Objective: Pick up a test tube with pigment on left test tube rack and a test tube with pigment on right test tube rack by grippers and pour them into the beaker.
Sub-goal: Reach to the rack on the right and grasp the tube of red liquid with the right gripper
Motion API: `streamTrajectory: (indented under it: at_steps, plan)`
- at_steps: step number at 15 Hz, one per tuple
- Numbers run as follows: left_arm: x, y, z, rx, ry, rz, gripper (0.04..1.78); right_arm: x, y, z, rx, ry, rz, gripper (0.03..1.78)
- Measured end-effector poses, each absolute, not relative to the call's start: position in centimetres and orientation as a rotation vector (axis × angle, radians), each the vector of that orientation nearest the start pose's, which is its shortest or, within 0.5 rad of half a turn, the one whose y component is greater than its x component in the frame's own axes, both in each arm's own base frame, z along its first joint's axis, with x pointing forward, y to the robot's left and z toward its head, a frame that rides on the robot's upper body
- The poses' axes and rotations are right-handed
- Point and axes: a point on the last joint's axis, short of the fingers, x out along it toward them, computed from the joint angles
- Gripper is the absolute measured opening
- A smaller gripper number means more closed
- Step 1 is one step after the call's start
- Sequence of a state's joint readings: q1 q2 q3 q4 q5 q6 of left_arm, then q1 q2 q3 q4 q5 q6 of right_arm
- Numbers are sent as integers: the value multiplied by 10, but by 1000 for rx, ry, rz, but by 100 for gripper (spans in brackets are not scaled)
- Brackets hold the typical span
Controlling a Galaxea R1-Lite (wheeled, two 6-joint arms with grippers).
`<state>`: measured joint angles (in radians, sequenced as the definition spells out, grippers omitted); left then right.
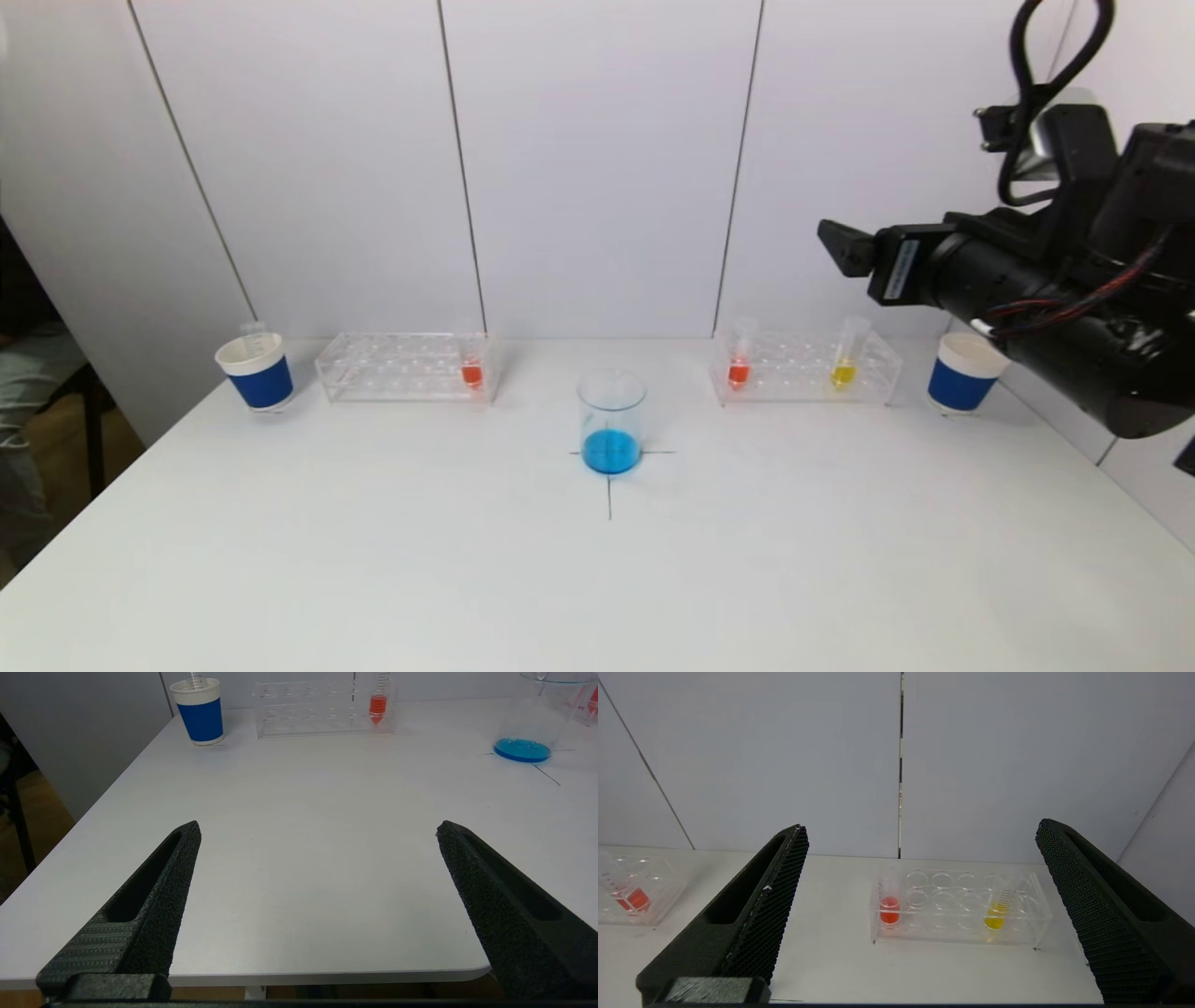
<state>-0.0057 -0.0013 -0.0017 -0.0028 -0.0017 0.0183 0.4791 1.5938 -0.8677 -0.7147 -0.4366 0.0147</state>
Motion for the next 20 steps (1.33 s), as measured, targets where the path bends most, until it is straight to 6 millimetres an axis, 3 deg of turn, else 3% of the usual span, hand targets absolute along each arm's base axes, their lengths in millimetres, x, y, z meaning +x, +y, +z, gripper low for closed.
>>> streamTrajectory:
  at_steps: [4, 8, 14, 20]
  plan:
    - [-23, 0, 76, 18, -6, -7, 176, 289, 150, 199, 3, 38, 56, 177]
    - [-23, 0, 76, 18, -6, -8, 176, 311, 164, 159, 5, 54, 56, 177]
    - [-23, 0, 76, 18, -6, -7, 176, 339, 163, 110, -2, 78, 18, 177]
    - [-23, 0, 76, 18, -6, -8, 176, 356, 158, 79, -13, 102, -10, 177]
